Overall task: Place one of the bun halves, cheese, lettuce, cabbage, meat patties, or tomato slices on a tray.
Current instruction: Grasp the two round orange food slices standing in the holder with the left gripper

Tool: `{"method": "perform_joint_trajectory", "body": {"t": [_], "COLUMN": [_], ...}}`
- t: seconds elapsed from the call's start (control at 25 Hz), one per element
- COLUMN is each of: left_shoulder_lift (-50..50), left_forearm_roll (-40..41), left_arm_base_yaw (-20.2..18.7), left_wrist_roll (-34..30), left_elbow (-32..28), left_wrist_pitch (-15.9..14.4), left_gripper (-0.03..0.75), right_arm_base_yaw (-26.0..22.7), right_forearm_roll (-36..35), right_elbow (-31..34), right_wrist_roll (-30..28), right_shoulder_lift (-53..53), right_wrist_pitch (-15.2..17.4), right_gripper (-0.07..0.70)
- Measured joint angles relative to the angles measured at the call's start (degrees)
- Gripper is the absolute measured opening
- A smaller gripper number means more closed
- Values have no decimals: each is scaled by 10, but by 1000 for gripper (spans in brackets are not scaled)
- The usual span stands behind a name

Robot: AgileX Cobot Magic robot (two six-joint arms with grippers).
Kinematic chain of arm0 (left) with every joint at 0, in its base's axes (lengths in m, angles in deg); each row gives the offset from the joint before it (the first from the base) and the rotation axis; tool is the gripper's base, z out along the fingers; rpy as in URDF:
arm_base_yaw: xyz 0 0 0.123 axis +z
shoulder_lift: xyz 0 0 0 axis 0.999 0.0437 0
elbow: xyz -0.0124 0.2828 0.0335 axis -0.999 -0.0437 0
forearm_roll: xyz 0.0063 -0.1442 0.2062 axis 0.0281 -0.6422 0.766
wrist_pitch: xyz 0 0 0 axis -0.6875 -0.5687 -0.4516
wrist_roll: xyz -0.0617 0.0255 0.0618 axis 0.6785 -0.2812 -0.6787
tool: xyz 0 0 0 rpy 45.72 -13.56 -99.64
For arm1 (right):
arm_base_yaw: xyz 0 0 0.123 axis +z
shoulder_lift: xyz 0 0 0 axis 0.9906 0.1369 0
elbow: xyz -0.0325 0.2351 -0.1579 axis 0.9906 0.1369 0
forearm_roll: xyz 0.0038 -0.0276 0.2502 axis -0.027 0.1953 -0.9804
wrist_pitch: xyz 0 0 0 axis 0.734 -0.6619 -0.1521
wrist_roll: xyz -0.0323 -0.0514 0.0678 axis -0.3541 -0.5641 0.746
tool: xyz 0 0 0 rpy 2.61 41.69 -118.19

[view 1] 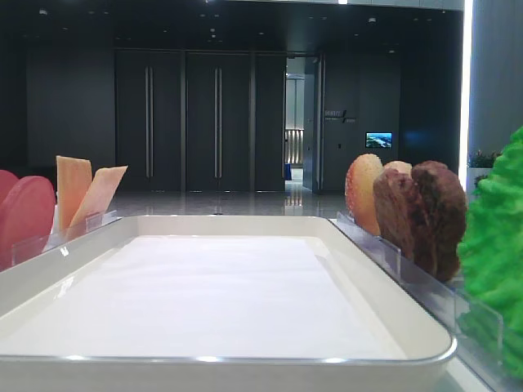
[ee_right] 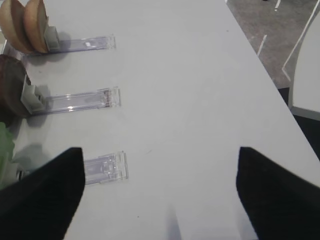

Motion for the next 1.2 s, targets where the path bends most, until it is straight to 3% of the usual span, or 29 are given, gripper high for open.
{"method": "perform_joint_trajectory", "body": {"t": [0.32, 0.76, 1.2], "left_shoulder_lift": [0, 1, 184], "left_forearm_roll": [0, -5, -30], "left_arm_base_yaw": [0, 0, 0], "left_wrist_roll": [0, 0, 18], "left_elbow": [0, 1, 103], "left_wrist_pitch": [0, -1, -62], "left_gripper": [531, 452, 452], "right_arm_base_yaw": [0, 0, 0], "right_forearm_roll": [0, 0, 0], "right_elbow": [0, 0, 0], "right_wrist_roll": [0, 0, 0], "right_shoulder_lift": [0, 0, 0], "right_wrist_pitch": [0, 0, 0], "right_gripper": [585, 585, 585]}}
